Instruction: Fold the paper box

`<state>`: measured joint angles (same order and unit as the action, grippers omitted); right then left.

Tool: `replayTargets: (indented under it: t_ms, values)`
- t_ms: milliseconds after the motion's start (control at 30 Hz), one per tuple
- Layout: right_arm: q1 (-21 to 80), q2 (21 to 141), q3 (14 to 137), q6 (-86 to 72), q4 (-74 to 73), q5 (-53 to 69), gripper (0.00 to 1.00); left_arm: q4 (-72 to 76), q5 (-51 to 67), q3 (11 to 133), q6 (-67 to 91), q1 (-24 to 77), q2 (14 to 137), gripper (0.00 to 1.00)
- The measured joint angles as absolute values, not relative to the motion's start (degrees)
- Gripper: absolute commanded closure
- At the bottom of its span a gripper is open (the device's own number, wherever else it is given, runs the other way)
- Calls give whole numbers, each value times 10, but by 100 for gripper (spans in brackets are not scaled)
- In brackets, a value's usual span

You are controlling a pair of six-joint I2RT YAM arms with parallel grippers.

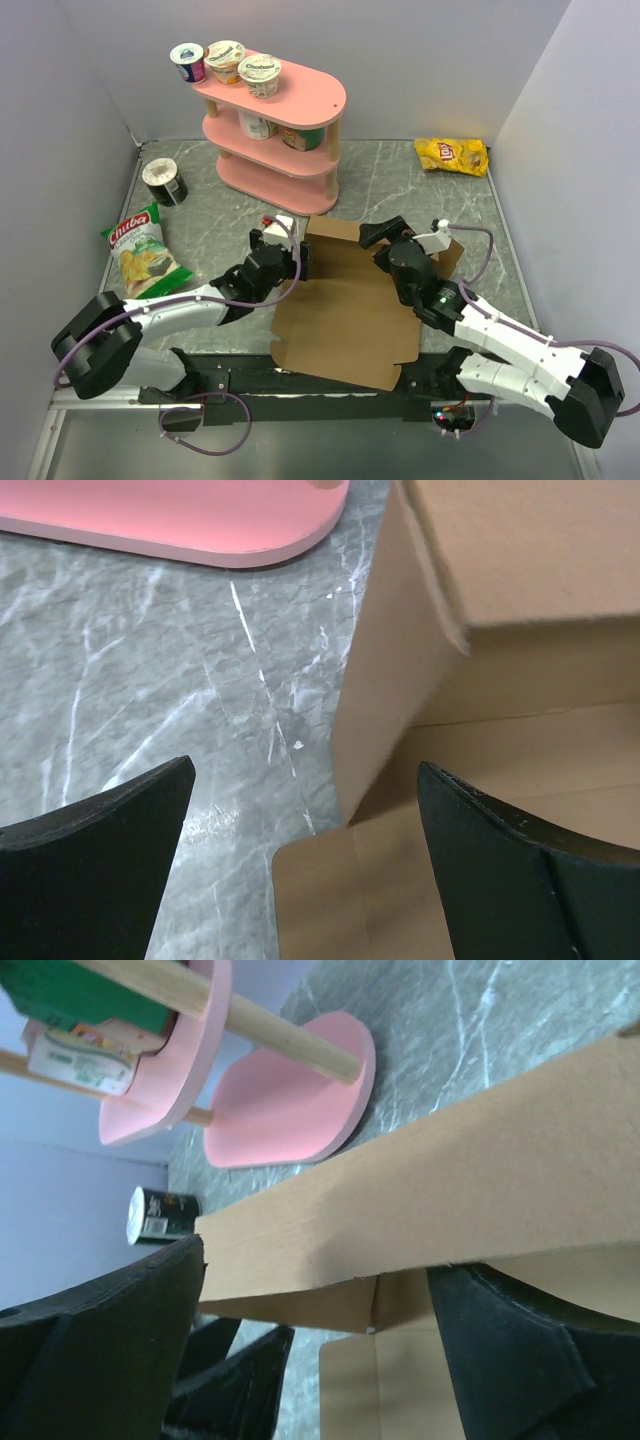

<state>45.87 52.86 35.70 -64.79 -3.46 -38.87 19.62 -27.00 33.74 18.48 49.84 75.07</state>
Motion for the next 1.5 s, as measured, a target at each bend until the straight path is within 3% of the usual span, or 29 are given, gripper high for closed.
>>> replayTargets:
  t_ms: [467,667,833,967,1167,1500]
  values:
    - [459,408,351,-548,-94,-226,0,258,-113,323,178,433,762,1]
    - [458,326,364,-492,-209,-182,0,268,-104,336,177,433,794,7]
    - [440,343,489,-441,-349,-182,0,281,-109,355,177,433,825,16]
    - [362,380,575,-391,-378,-157,1,287,-123,363,178,433,839,21]
    - [199,445,584,-338,-391,-58,5,304,-145,363,178,433,841,26]
    - [104,489,517,-324,-383,63,9,335,-164,362,172,433,845,32]
